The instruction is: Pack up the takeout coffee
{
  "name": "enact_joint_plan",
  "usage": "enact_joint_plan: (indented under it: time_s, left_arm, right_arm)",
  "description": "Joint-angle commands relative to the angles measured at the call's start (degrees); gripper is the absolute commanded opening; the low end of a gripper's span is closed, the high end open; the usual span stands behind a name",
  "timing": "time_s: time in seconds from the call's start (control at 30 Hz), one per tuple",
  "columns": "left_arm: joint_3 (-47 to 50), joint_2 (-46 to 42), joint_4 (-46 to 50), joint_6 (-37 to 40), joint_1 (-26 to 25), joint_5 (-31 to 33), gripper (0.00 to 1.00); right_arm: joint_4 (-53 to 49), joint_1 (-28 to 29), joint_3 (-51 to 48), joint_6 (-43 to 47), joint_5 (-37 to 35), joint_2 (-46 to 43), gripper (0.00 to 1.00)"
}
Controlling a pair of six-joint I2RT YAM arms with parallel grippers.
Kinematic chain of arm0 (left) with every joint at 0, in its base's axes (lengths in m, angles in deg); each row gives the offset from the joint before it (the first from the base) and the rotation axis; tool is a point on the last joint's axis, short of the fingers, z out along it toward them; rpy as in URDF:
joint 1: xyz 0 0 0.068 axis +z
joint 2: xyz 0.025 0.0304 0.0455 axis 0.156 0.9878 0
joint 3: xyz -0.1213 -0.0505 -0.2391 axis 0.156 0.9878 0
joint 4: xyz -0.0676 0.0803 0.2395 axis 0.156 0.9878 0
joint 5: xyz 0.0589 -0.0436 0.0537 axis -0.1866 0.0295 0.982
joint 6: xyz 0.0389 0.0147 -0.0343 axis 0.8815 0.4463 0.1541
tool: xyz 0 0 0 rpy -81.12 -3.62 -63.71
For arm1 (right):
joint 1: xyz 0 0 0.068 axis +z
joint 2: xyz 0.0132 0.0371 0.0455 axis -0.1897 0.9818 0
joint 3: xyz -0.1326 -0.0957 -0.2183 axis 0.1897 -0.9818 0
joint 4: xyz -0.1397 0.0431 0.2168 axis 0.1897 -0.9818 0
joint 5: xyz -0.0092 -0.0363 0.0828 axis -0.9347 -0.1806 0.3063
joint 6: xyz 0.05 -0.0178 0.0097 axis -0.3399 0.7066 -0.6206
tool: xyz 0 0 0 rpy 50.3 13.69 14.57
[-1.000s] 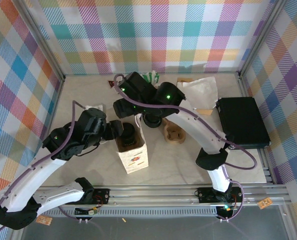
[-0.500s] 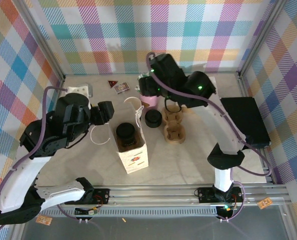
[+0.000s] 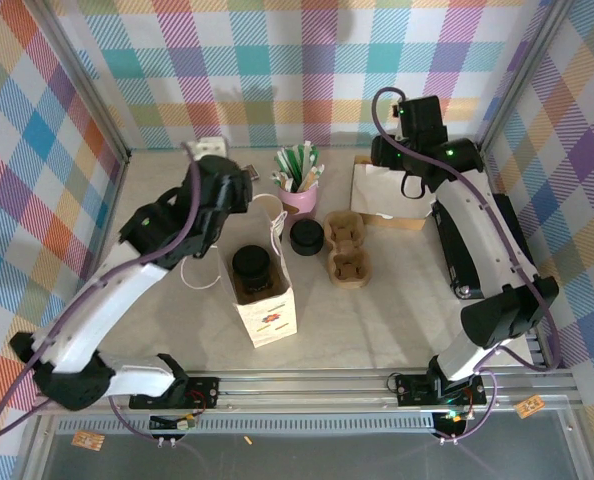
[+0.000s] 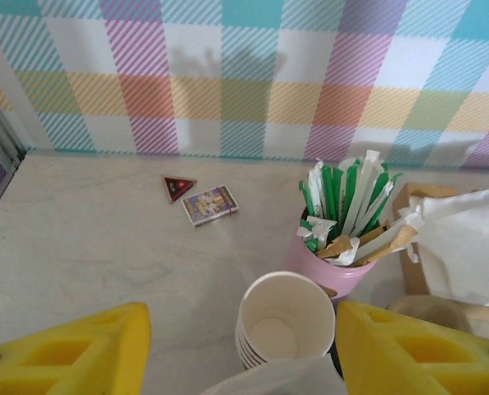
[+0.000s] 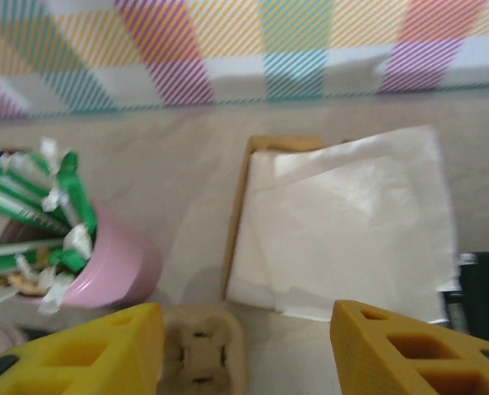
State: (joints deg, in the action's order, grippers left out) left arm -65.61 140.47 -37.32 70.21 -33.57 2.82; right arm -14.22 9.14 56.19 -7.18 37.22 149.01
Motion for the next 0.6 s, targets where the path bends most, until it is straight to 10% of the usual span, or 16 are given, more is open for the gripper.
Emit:
enact_joint_plan:
  time_s: [0.0,0.23,0.57]
  left_arm:
    - [-11.9,4.8,1.8,3.2,1.1,-1.0,0.60]
    - [-17.7,9.7,11.2,-6.4,2.6,-3.0,0.62]
    - [-15.1,10.9,12.6,-7.9,10.6,-13.9,0.64]
  right_arm:
    - [4.8,0.8,1.3,5.5,17.6,-0.5,0.56]
    - [8.5,1.1,0.7,9.8,32.3,2.3,0.41]
    - [9.5,1.8,7.4,7.1,31.4,13.4,0.28]
